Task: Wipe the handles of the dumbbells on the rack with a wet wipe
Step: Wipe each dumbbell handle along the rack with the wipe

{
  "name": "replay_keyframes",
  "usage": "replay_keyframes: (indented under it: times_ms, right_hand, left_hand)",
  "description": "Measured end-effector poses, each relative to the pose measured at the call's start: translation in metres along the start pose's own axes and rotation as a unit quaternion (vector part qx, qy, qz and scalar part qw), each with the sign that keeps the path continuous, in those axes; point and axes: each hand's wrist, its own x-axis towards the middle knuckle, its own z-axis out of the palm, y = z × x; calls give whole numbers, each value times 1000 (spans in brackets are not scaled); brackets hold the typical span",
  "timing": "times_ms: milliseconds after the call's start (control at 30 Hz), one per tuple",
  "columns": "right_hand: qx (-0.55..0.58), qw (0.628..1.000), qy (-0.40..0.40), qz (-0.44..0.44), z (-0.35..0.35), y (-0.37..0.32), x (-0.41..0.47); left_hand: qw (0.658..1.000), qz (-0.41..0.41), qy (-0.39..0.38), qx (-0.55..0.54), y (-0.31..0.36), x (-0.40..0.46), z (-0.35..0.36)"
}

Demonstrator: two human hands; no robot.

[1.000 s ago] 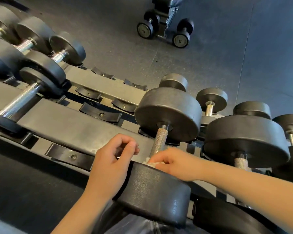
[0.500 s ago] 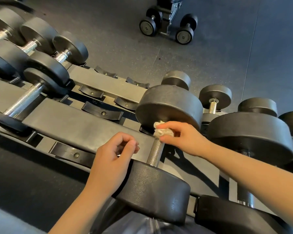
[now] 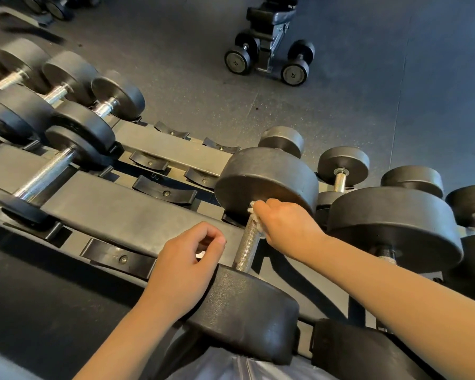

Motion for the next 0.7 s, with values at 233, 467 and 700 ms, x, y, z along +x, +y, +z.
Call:
replay_keyframes:
  times_ms: [233, 467, 700]
  right_hand:
    - [265, 954, -61, -129, 5, -13, -24]
    - [194, 977, -23, -90, -3, -5, -26]
    - [71, 997, -7, 40, -1, 0, -10]
  left_hand:
    - [1000, 2, -4, -12, -2, 1, 0]
    - [1000, 2, -1, -23, -2, 0, -1]
    - [999, -9, -18, -34, -2, 2, -1]
